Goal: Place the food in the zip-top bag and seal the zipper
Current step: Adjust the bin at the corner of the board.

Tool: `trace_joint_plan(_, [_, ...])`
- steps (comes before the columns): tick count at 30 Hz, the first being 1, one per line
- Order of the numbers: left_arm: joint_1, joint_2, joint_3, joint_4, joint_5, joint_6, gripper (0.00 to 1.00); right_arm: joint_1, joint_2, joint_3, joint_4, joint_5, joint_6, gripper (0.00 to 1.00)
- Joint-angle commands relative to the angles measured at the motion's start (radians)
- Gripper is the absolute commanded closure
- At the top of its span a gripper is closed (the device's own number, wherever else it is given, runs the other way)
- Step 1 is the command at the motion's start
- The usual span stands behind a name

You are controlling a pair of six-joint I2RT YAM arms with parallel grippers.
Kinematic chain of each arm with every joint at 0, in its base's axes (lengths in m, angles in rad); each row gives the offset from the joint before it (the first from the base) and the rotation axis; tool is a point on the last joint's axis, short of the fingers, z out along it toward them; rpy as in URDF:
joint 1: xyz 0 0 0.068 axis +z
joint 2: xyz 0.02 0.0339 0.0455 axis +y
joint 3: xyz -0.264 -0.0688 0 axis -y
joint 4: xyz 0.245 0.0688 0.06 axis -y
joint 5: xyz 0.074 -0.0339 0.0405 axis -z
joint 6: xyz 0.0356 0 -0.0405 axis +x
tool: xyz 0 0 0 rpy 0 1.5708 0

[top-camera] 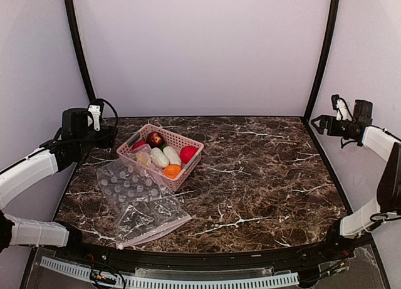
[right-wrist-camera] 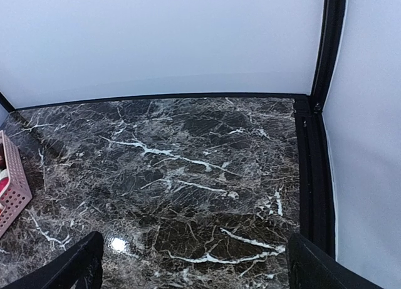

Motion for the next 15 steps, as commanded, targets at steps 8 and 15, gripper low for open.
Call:
trace_joint_plan(8, [0.011,-0.012,-0.028,-0.006,-0.001,-0.038,0.23,-0.011,-0.015,-0.046,0.084,0.018,-0.085,0.01])
trace_joint_plan(15, [0.012,0.04,0.049,-0.203,-0.094,-0.205,0.26,0.065,0.0,0.052,-0.055,-0.018,-0.135,0.04])
